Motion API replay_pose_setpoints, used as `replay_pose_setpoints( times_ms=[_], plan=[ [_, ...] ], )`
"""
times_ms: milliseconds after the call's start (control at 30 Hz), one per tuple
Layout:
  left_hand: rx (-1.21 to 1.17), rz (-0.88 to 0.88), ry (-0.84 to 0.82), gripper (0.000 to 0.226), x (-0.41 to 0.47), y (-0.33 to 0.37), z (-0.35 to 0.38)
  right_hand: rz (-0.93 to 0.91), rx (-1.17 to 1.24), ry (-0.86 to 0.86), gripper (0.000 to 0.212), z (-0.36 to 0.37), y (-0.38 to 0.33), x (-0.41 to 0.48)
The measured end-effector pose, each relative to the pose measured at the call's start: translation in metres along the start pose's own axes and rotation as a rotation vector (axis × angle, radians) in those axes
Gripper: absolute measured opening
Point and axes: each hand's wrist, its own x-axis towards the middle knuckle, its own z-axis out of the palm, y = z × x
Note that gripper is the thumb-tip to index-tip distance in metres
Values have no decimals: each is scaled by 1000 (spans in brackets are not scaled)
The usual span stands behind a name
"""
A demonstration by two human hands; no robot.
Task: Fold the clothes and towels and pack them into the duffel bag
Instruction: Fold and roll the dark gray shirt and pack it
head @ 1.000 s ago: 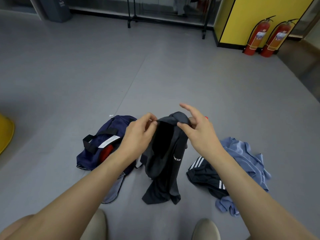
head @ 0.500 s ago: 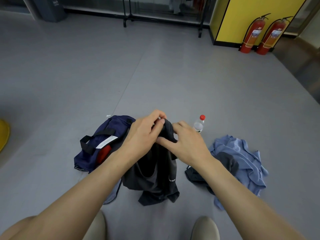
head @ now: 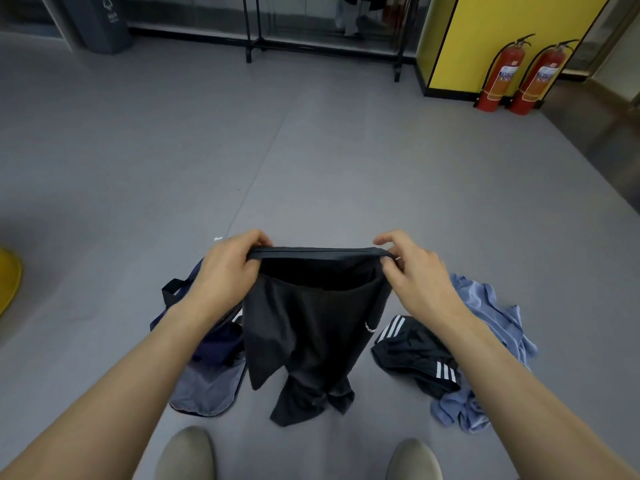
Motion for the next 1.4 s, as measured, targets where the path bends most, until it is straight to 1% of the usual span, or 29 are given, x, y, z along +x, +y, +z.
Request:
replay_pose_setpoints(
  times_ms=[33,100,133,200,267,333,400,433,467,500,533,600,633,667,733,800,833,867,900,1000,1033,1100,1167,1300,1400],
  plan=[
    [-55,-42,-17,34,1,-4,-3,-2,14,2,31,-2,3,-1],
    [-253,-101,-78,23,2,-8,-8,-6,54,38,29,-4,7,-2],
    [-344,-121,-102,20,2,-8,-11,-8,74,68,26,-6,8,-2],
    [-449,-130,-119,20,1,-6,-16,-23,88,117,19,-9,8,-2],
    [-492,-118,-108,17,2,-3,-22,-28,93,130,15,-11,7,-1],
    [-488,-111,-117,18,2,1,-27,4,118,110,9,-14,7,0],
    [-515,-103,-182,18,-1,6,-32,47,171,70,8,-15,9,-1],
    [-527,-106,-230,21,-2,9,-33,65,214,58,11,-15,10,-1],
    [-491,-105,-266,29,-4,11,-34,84,252,52,13,-15,11,-2],
    [-388,-90,-287,36,-5,10,-33,105,272,49,16,-15,12,-3],
    [-250,-61,-292,36,-7,10,-31,125,272,42,19,-14,13,-3],
    [-44,19,-260,15,-6,7,-26,154,249,31,24,-13,16,-3],
    [-6,49,-244,13,-4,4,-24,160,236,32,26,-12,17,-4],
    [18,68,-234,18,-3,-2,-21,164,227,32,27,-11,17,-4],
    [79,51,-219,24,-2,-15,-16,162,206,48,26,-10,16,-6],
    [156,-28,-193,22,-1,-27,-12,135,169,66,21,-8,13,-9],
    [158,-80,-181,18,-1,-34,-10,118,152,60,18,-6,12,-10],
    [114,-123,-171,16,0,-40,-8,103,146,47,16,-4,11,-11],
    [9,-160,-175,15,1,-44,-7,94,150,32,13,-3,11,-12],
    [-475,-275,-239,14,4,-39,-12,107,184,-33,3,-3,12,-7],
    [-576,-299,-243,13,5,-35,-15,112,199,-39,3,-4,12,-4],
    [-639,-304,-227,14,6,-26,-22,119,207,-41,6,-10,8,1],
    [-681,-296,-253,12,6,-21,-30,137,221,-55,13,-18,5,3],
    [-714,-301,-421,12,2,-13,-47,126,277,-129,36,-38,8,-4],
    [-688,-293,-497,11,-5,-9,-59,79,239,-226,36,-53,9,-13]
  ],
)
